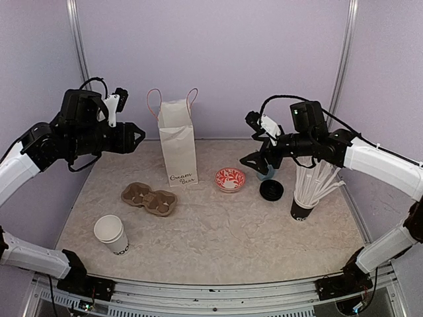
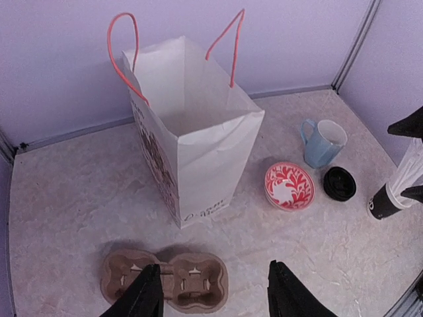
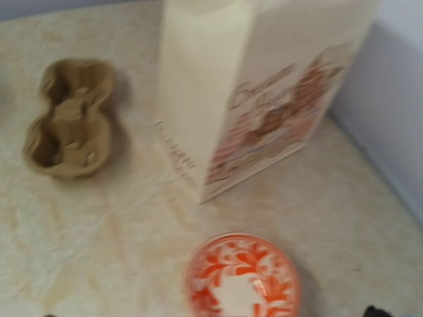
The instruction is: Pack the takeout coffee
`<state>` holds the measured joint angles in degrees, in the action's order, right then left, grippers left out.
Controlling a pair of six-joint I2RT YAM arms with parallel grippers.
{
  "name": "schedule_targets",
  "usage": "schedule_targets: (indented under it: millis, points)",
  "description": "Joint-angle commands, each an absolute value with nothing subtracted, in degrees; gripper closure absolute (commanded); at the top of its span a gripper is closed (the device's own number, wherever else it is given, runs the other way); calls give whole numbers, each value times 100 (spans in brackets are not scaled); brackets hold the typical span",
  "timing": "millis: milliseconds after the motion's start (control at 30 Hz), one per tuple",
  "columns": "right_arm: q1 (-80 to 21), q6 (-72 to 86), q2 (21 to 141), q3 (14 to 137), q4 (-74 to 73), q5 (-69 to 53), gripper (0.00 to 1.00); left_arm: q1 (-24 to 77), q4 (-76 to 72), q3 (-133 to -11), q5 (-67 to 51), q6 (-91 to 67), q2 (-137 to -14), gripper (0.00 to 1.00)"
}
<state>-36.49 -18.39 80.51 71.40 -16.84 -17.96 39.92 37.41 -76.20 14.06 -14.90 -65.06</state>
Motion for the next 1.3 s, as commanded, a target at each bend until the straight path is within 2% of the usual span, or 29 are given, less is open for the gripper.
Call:
schedule_targets:
  millis: [0, 133, 233, 400, 733, 1033, 1267]
  points:
    - [-3864, -2084, 8179, 7038, -1445, -1742, 1, 4331, 5286, -7841, 1260, -1929, -6700, 48]
    - [-3924, -2553, 8224, 7108, -1723, -2003, 2, 4611, 6047, -7762, 1169, -2207, -6812, 55]
    - [-3939, -2862, 8172, 7082, -1917, -2341, 6, 4902, 6543, -7697, 1087, -2510, -6886, 58]
    - [-3945, -3360, 8091, 6918, -2155, -2766, 15, 5250, 7193, -7516, 1133, -3208, -6853, 59]
    - [-3950, -3861, 8127, 6546, -2233, -3171, 32, 5269, 7775, -6549, 1097, -3995, -6895, 58]
    - [-3970, -3928, 8165, 6434, -2206, -3222, 36, 5246, 7627, -6174, 803, -4192, -6895, 60]
    - [-3977, -3945, 8130, 6337, -2177, -3251, 37, 5163, 7613, -6024, 854, -4126, -7041, 71]
